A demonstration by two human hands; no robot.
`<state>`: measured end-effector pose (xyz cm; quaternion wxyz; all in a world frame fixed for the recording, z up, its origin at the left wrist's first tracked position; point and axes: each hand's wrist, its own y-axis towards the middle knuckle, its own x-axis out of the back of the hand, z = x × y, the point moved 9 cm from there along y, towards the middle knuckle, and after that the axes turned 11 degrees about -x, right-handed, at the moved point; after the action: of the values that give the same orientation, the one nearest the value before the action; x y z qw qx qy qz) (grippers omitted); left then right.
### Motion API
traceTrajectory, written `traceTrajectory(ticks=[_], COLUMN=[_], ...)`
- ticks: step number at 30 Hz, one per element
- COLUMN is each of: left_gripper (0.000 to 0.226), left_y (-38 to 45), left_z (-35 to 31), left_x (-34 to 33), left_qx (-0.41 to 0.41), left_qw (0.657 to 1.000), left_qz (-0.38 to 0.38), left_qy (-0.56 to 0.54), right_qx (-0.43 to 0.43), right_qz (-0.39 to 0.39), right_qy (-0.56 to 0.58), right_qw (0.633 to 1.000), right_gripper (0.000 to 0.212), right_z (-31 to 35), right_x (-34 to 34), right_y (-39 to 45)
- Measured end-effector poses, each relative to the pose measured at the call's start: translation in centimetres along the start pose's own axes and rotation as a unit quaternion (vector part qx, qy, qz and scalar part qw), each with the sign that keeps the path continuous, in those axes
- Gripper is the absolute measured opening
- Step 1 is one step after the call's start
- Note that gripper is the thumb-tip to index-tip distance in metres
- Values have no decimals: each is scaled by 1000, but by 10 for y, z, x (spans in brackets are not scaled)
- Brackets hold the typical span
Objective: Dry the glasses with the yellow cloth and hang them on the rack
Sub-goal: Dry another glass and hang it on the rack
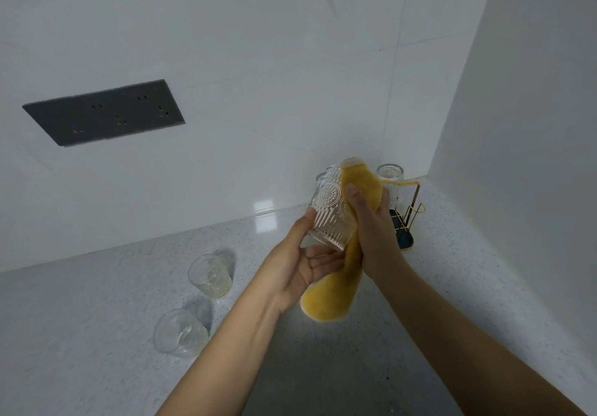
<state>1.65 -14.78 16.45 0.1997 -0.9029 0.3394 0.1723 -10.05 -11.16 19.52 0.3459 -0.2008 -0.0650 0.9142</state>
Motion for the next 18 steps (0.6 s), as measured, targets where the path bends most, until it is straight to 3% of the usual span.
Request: traceTrajectory(ticks=[3,5,9,10,12,15,17,18], left_gripper=[63,74,39,33,32,48,78,82], left_y=[2,-1,-2,-2,1,3,4,4], left_z=[-14,-14,-1,1,-2,-13,-15,-14], left_x=[0,2,-3,-5,0,7,9,11], left_qx=[-123,-157,-50,-25,-28,-91,-125,-129], left_qw=[984,971,998,999,999,980,970,971], left_qz=[-38,-64,-32,-11,0,-32,-40,-43], left_qy=[125,166,-32,-44,37,172,204,195], right_qx=[11,24,47,48,41,49,78,84], right_qz=[-36,-45,-9,-1,-2,-22,-17,-10], right_qy=[-31,-55,-76,-78,-71,-78,-103,-111], right_qw=[999,997,996,996,997,995,992,990], right_gripper=[52,58,78,80,76,66,61,58], right_z=[-2,-2,-1,-1,-1,0,4,5], right_x=[2,0,-7,-7,-4,0,-7,-10], right_y=[1,0,-6,-7,-5,-4,-8,-11])
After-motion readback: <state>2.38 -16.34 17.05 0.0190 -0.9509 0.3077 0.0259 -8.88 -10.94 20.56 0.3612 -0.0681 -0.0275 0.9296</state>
